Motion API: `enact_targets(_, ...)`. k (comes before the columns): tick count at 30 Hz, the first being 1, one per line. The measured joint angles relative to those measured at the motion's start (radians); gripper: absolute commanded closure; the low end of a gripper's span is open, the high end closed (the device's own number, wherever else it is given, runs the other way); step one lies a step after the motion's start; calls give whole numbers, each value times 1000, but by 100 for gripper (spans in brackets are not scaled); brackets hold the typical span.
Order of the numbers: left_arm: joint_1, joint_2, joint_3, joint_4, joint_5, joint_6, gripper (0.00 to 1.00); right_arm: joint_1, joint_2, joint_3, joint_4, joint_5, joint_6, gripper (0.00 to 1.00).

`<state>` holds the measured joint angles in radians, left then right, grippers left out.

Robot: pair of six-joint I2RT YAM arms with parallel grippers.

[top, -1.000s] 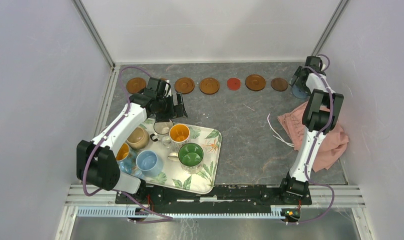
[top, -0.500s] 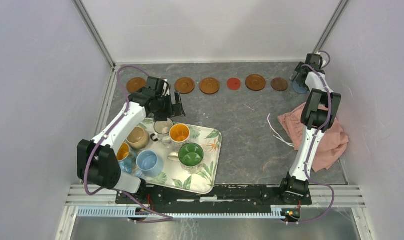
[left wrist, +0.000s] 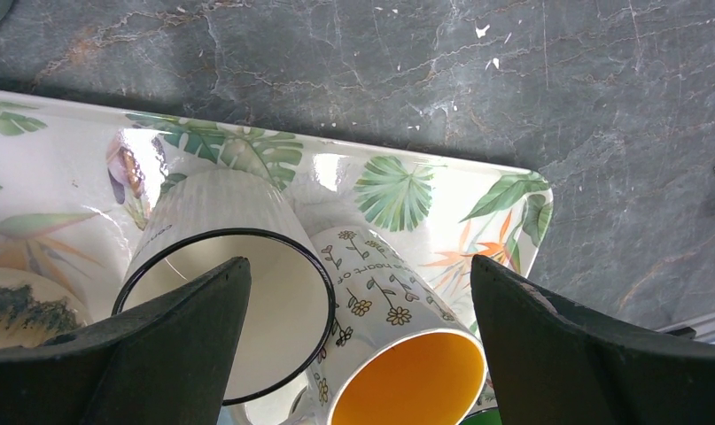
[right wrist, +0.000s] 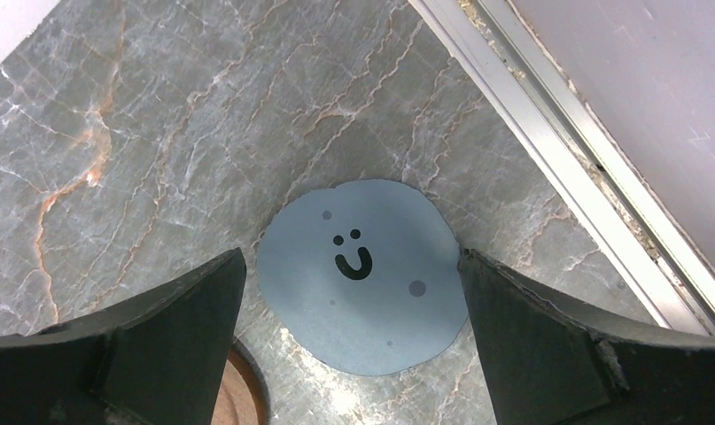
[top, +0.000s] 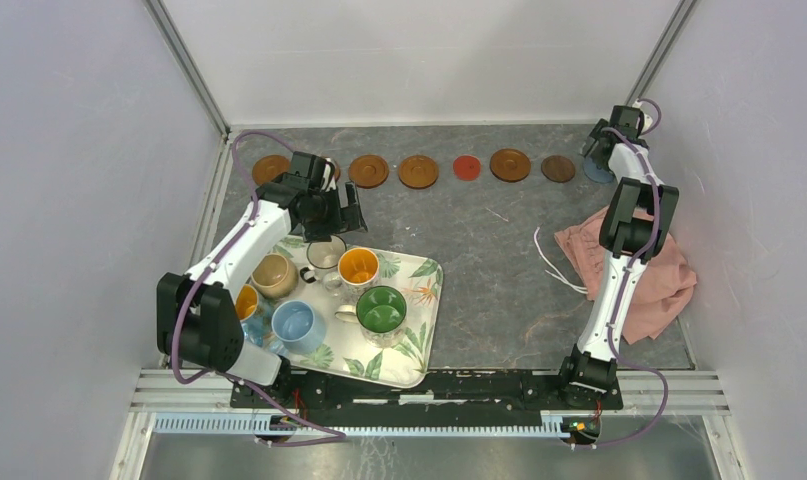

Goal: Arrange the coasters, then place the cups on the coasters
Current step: Move the coaster to the center of the board.

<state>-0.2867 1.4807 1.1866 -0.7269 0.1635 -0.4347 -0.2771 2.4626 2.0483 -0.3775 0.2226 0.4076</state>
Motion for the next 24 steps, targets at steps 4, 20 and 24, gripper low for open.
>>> enact_targets(4,0,0,0,0,0,0,0,0,9,14,14,-1,0,2)
enact_targets(20,0,18,37,1,24,0,0,0,-37,-19,26,2,14,2)
enact_targets(24,0,18,58,3,30,-1,0,15,-171,-120,10,23,40,2)
